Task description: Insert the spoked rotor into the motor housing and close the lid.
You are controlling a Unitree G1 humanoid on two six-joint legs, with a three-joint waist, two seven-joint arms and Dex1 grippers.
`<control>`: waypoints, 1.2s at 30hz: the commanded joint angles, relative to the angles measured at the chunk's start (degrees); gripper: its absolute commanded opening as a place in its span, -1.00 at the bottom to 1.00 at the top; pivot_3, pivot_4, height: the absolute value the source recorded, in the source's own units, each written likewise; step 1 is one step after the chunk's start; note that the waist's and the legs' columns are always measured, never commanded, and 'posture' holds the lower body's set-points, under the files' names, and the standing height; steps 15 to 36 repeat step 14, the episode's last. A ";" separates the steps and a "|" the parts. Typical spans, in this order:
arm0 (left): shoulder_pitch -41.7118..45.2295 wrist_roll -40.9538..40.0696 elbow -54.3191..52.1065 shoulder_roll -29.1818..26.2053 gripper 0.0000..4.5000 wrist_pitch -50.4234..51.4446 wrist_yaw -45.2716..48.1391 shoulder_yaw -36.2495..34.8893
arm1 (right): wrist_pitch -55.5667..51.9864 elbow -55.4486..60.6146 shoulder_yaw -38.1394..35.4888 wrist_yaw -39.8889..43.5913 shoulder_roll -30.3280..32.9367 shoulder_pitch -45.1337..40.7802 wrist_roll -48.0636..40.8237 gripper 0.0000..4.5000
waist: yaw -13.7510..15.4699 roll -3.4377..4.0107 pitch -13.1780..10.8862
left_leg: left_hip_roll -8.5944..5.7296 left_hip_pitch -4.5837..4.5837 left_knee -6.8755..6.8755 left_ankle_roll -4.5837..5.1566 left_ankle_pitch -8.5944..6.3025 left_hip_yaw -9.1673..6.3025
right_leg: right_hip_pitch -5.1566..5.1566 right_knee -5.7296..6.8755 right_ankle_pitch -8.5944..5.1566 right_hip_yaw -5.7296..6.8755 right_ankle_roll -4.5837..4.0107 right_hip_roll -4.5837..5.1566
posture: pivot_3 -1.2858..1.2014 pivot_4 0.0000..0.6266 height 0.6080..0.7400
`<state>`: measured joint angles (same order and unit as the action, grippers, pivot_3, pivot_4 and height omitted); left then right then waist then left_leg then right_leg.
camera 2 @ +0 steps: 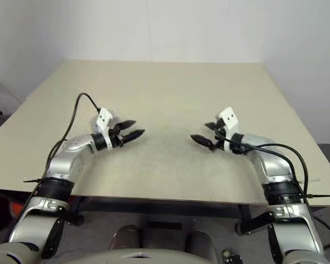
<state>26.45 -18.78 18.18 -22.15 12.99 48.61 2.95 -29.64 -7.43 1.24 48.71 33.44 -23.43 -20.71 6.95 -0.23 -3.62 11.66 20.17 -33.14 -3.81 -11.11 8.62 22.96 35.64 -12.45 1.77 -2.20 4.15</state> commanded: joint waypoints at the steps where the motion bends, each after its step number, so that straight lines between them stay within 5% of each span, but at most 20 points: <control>1: 0.89 1.79 -2.49 0.47 0.42 -2.50 1.36 1.55 | 2.83 1.86 -0.85 0.47 0.63 -1.05 1.02 1.00 | -0.11 0.01 0.00 | 0.00 -0.01 -0.04 0.00 0.00 0.03 | 0.00 0.04 0.02 -0.01 -0.03 -0.01 | 0.03 -1.00 1.00; 36: 2.73 2.74 -2.95 1.24 0.42 -1.65 2.41 1.96 | 3.64 0.68 -1.05 -0.89 -1.00 -2.35 2.11 1.00 | 0.06 0.02 0.01 | 0.03 -0.09 -0.09 0.25 0.08 0.03 | -0.08 0.07 0.05 -0.01 -0.09 0.01 | 0.03 -1.00 1.00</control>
